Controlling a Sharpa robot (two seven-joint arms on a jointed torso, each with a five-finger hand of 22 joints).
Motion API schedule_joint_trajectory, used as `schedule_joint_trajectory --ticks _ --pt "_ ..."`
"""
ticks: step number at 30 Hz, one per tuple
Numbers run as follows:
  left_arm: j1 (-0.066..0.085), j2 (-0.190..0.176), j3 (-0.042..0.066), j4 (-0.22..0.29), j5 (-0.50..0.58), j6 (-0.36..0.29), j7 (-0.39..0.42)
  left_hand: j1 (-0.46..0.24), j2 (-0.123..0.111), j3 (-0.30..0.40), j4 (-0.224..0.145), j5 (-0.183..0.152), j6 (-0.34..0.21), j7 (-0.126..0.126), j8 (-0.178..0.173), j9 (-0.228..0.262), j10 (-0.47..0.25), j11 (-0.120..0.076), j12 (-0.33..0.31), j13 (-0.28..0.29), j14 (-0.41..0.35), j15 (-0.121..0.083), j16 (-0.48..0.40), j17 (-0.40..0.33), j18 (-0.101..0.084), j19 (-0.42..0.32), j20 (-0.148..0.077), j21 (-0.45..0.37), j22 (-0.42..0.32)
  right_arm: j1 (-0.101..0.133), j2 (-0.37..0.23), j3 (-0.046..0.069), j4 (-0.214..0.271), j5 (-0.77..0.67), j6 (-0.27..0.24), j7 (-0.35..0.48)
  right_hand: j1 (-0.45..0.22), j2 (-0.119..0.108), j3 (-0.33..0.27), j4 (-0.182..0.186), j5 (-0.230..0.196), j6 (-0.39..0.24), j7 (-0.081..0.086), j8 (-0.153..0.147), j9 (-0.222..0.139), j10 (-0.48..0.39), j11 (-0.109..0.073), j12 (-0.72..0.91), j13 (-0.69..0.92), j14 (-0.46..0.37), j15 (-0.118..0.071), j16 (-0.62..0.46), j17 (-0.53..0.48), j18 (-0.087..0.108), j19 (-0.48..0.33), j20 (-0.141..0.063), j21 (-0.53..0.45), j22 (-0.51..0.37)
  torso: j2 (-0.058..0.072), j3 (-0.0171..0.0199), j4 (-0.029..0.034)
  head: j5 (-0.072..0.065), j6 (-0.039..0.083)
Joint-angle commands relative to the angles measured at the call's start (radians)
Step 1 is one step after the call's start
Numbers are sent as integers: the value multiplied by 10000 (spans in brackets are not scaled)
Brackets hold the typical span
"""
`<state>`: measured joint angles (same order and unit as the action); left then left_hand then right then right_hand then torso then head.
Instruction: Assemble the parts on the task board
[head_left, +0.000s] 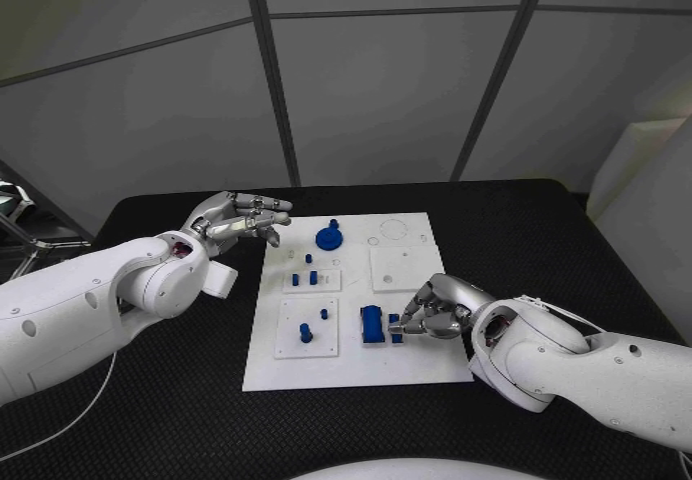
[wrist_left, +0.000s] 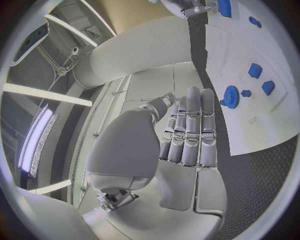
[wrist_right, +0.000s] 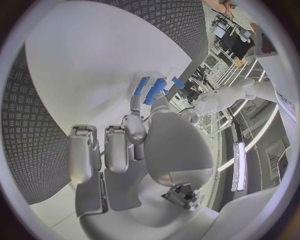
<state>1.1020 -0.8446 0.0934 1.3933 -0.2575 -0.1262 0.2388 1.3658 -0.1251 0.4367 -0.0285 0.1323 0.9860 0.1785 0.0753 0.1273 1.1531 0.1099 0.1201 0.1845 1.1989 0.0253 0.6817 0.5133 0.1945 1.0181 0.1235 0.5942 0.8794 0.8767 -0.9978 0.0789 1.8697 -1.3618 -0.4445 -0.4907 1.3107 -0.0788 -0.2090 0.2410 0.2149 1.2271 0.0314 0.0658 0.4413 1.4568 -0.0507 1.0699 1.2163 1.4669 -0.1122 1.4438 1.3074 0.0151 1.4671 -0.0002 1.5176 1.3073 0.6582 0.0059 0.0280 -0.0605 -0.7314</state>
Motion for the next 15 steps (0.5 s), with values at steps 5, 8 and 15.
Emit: schedule_joint_trajectory --ticks 5,8,15 --pt "-42 4 4 14 518 -22 314 -552 -174 -356 375 -841 -60 14 -63 31 -127 17 13 93 -17 90 -89 -9 -135 33 159 -347 -235 521 -34 9 -869 4174 -243 3699 535 50 84 -329 -27 -841 318 -22 -180 -2013 391 -4922 -3398 -531 327 -2767 -2906 1034 -1392 290 -3942 -2225 -201 -64 34 -101 207" --pt "-82 43 3 -24 829 -139 426 -720 -229 -609 566 -833 -48 -54 -46 50 -178 12 14 133 -521 168 -533 -187 -156 -232 223 -772 -508 829 152 10 -1592 5849 87 4777 932 254 108 -567 27 -1048 493 -27 -240 -2794 610 -5924 -4245 -1899 574 -5935 -6170 1635 -3137 507 -7388 -5446 -299 -93 30 -140 341" --pt "-135 487 3 -665 1810 -513 911 -357 78 -971 745 -824 -181 -325 -64 -4 -696 329 -320 -253 -2701 899 -3439 -1503 -423 -2488 748 -3380 -2236 1496 1328 17 -4190 10180 1406 6843 2247 988 269 -993 274 -1672 994 -50 -1175 -3329 1411 -9161 -8088 -4006 1664 -10067 -8775 1640 -4681 1452 -11198 -8126 -652 -213 14 -259 880"
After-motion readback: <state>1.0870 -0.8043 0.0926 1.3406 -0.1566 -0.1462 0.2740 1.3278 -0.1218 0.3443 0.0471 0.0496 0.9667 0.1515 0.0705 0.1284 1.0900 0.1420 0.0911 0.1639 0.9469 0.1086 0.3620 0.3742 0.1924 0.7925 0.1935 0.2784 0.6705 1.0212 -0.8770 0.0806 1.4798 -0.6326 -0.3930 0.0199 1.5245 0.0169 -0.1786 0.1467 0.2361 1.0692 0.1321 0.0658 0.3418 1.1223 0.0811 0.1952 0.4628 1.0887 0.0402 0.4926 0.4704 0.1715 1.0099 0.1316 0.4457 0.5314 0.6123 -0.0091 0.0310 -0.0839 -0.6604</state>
